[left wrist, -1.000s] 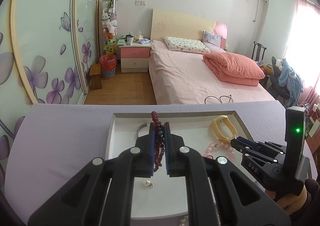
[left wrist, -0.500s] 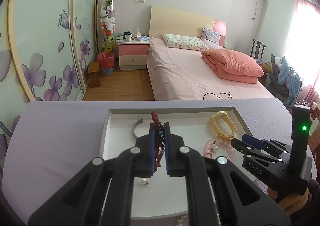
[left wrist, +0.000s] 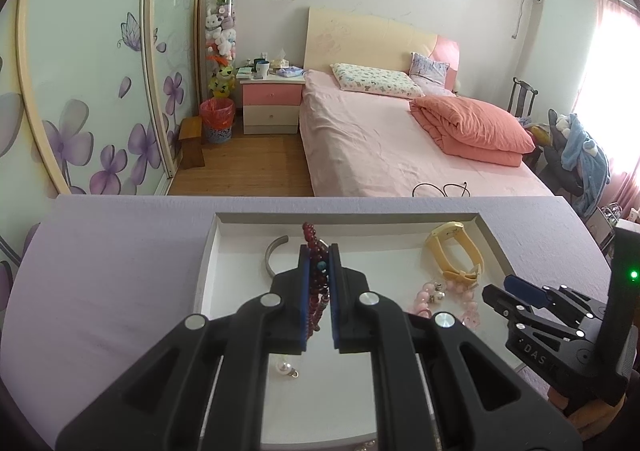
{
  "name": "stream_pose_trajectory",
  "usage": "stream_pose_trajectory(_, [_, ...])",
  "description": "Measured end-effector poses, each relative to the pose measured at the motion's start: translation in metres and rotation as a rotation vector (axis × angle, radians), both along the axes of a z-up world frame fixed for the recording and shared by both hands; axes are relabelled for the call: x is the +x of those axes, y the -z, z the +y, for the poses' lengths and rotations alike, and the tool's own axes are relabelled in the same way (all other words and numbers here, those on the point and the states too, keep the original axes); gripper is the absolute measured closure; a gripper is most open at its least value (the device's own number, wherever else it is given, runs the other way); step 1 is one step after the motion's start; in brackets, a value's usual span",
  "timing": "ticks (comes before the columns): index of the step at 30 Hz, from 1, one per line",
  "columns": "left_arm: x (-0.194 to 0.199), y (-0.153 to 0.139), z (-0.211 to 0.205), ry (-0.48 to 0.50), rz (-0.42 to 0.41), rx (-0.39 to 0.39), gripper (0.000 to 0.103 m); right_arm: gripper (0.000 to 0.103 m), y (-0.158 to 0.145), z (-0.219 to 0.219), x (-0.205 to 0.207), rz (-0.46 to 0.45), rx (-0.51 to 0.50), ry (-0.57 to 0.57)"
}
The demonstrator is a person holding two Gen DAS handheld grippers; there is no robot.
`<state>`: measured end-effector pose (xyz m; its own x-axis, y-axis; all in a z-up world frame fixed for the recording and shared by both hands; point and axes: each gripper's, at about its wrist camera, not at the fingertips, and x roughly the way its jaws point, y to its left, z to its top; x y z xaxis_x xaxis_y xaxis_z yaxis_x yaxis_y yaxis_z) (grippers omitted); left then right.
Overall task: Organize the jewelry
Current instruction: 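Carry the necklace and pendant into the grey tray and open both tools, then grasp the pearl bracelet with the left tool while the right tool grasps the silver bangle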
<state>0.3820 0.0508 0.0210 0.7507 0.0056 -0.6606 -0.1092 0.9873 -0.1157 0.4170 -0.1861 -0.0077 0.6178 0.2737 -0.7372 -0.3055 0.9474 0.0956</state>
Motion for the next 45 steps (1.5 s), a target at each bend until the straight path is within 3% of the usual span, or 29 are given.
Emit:
stream_pose_trajectory(10, [0.005, 0.008, 0.004, -0.018, 0.023, 0.003, 0.094, 0.067, 0.004, -0.001, -0.003, 0.002, -0.002, -0.008])
stream_pose_trajectory(11, [0.005, 0.008, 0.004, -0.02, 0.022, 0.003, 0.092, 0.067, 0.003, -0.001, -0.004, 0.001, -0.003, -0.009])
stream_pose_trajectory(14, [0.005, 0.007, 0.005, -0.03, 0.014, -0.002, 0.069, 0.067, 0.003, -0.003, -0.007, -0.004, -0.005, -0.009])
stream_pose_trajectory(26, [-0.047, -0.011, 0.02, -0.058, -0.026, -0.015, 0.056, 0.066, -0.015, -0.031, -0.04, -0.033, 0.017, 0.026])
stream_pose_trajectory(28, [-0.06, -0.013, 0.019, -0.058, -0.032, -0.017, 0.054, 0.057, -0.018, -0.036, -0.051, -0.042, 0.021, 0.031])
stream_pose_trajectory(34, [-0.11, -0.012, 0.018, -0.045, -0.042, -0.027, 0.043, 0.05, -0.019, -0.05, -0.087, -0.059, 0.01, 0.034])
stream_pose_trajectory(39, [-0.148, -0.003, 0.01, -0.02, -0.041, -0.03, 0.032, 0.037, -0.002, -0.058, -0.114, -0.026, -0.005, 0.025])
stream_pose_trajectory(45, [-0.182, 0.017, -0.002, 0.02, -0.015, -0.028, 0.029, 0.026, 0.02, -0.06, -0.14, 0.019, -0.037, 0.005])
